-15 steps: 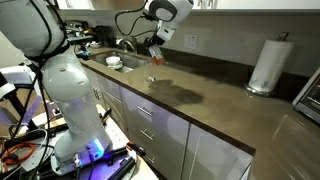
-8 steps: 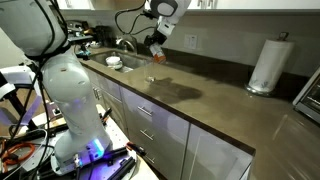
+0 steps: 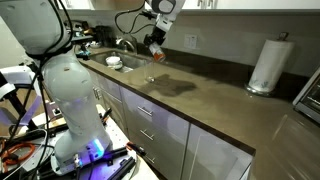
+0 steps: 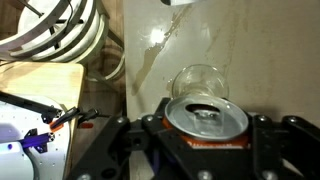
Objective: Pour the contents of the can into the glass
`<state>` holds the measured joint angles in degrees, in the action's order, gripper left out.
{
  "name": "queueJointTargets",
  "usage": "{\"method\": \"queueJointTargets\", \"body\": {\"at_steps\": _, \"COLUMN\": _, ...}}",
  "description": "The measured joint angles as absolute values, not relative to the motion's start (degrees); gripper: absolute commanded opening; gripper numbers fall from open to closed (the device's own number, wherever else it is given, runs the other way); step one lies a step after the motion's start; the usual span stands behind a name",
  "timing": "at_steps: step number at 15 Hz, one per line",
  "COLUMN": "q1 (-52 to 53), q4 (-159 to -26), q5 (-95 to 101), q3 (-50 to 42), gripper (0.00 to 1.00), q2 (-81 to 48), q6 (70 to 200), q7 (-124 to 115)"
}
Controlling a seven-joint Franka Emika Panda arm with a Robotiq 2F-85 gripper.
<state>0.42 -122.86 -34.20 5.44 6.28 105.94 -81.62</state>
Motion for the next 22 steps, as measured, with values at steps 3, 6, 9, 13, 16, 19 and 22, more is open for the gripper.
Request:
{"method": "queueJointTargets", "body": {"at_steps": 3, "q1": 1.9, "q4": -121.2, "q5": -29.2, "q3": 6.2, "gripper": 0.26, "q2": 4.9, "q6": 105.8, "q7": -87.5}}
{"method": "queueJointTargets", "body": {"at_steps": 6, "q1": 3.2, "q4": -120.2, "q5": -25.2, "q3": 6.8, "gripper": 0.26, "q2": 4.3, "q6": 105.5, "q7": -92.4}}
{"method": "queueJointTargets", "body": {"at_steps": 9, "q1": 4.2, "q4": -119.4, "q5": -22.5, "q3": 7.2, "gripper": 0.26, "q2": 4.3, "q6": 104.8, "q7": -96.1}}
{"method": "queueJointTargets", "body": {"at_steps": 13, "q1": 4.8, "q4": -117.6, "q5": -19.1, "q3": 7.7, "gripper": 0.26, "q2": 4.3, "q6": 103.0, "q7": -100.0}}
{"method": "queueJointTargets", "body": {"at_steps": 16, "q1": 4.9, "q4": -116.4, "q5": -16.5, "q3": 8.3, "gripper": 0.26, "q2": 4.2, "q6": 101.2, "q7": -102.5}}
{"method": "queueJointTargets", "body": {"at_steps": 19, "q1": 5.1, "q4": -115.2, "q5": -14.7, "q3": 8.6, "gripper": 0.26, "q2": 4.0, "q6": 99.4, "q7": -104.4}}
{"method": "queueJointTargets", "body": {"at_steps": 22, "q1": 5.5, "q4": -114.1, "q5": -13.8, "q3": 8.7, "gripper": 0.26, "q2": 3.6, "q6": 98.3, "q7": -105.4}}
